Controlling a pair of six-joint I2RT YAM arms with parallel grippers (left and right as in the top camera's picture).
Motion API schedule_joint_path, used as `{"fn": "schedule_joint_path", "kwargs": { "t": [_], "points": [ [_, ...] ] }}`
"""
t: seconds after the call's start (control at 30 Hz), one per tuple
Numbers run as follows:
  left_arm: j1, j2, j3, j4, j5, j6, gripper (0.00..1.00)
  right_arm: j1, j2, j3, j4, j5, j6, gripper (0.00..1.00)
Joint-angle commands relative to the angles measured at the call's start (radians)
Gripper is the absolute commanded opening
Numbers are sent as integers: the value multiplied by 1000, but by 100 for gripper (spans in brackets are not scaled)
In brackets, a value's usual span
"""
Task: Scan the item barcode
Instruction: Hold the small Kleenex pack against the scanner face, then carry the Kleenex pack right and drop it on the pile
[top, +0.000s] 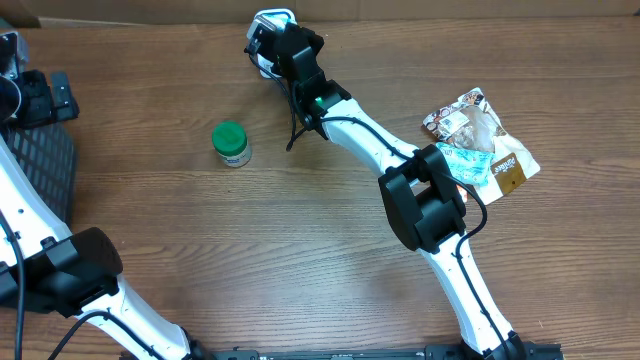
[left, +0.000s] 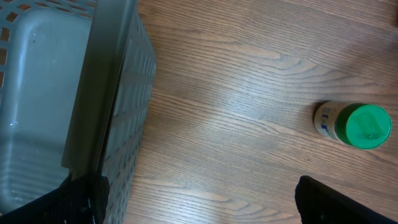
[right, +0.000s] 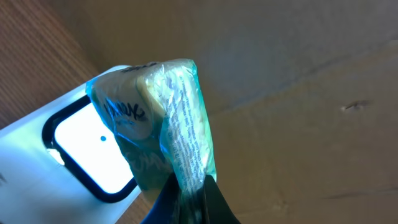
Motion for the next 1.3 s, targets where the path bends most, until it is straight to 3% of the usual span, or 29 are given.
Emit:
{"fn": "schedule_joint_path", "kwargs": {
  "t": [0.0,0.27,0.47,0.6,0.93,1.27],
  "points": [
    [5,-24,19,2,0,22,99,-3,-50,11,-23,16,70,4],
    [5,-24,19,2,0,22,100,-8,-295,12,-238,16,260,4],
    [5,-24,19,2,0,22,100,-13,-553,12,-626,2,661,4],
    [5,-24,19,2,0,22,99,-46,-707,12,-957,-126,916,4],
    [5,-24,19,2,0,22,99,-238,-803,11,-1471,-386,1050,4],
    [5,-24,19,2,0,22,100,-498,-801,-122,-1560,-422,1102,4]
  ]
}}
